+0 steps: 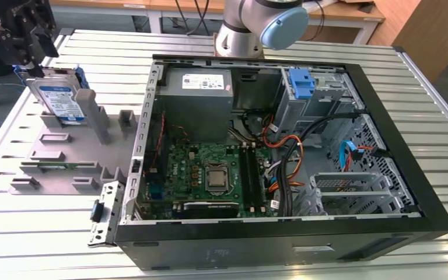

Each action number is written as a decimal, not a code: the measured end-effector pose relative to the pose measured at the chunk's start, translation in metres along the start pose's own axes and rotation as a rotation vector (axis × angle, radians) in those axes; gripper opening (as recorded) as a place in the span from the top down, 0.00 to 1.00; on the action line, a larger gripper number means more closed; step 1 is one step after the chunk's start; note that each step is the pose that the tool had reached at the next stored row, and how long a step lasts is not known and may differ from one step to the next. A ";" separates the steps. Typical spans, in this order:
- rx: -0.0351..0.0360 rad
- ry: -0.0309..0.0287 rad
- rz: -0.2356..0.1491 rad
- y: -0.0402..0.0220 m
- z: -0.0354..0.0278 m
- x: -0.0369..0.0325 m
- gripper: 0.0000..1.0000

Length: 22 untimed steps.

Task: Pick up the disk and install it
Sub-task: 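Pick up the disk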

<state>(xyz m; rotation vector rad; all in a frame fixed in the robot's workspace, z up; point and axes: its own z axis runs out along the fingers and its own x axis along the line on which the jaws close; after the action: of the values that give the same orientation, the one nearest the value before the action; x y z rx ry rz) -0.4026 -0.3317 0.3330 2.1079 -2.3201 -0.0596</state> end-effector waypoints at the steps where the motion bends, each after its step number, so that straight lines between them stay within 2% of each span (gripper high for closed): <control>1: -0.0001 0.0001 0.000 0.0000 0.0005 0.0000 0.36; 8: 0.0022 0.0000 -0.008 -0.0003 0.0105 0.0002 0.36; 14: 0.0042 0.0002 -0.047 -0.0004 0.0174 0.0004 0.36; 22: 0.0051 0.0010 -0.119 -0.0003 0.0237 0.0005 0.36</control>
<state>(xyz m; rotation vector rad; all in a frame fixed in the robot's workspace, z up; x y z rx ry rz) -0.4031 -0.3317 0.3093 2.2461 -2.1939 -0.0532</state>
